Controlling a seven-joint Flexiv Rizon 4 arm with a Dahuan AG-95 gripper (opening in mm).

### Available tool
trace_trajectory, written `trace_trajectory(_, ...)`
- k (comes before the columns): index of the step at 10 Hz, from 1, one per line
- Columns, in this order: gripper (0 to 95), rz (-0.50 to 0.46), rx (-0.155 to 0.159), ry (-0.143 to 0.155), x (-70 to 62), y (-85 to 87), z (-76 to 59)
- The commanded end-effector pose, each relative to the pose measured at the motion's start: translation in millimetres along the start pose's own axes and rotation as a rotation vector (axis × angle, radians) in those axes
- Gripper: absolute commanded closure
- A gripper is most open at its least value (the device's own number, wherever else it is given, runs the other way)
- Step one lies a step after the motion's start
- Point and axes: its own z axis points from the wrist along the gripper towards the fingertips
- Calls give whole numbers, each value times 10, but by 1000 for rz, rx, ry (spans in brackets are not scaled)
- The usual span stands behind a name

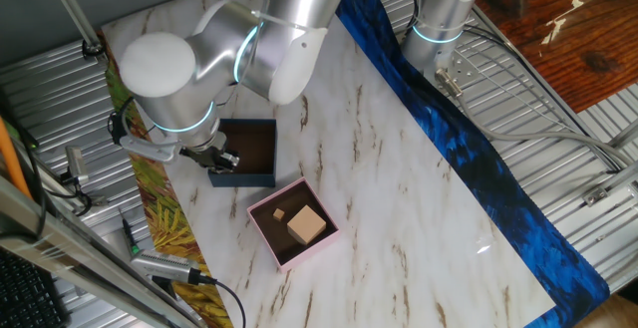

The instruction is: Move an object from one box to another

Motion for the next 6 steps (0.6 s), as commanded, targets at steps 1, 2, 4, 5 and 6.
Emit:
trace_trajectory(1,950,26,1,-9,6,0,-5)
trace_trajectory(2,950,35,-1,-4,6,0,-5)
trace_trajectory(4,950,8,-1,0,6,0,-5)
trace_trajectory(5,950,0,2,2,6,0,-5)
trace_trajectory(6,950,-11,5,5,6,0,-5)
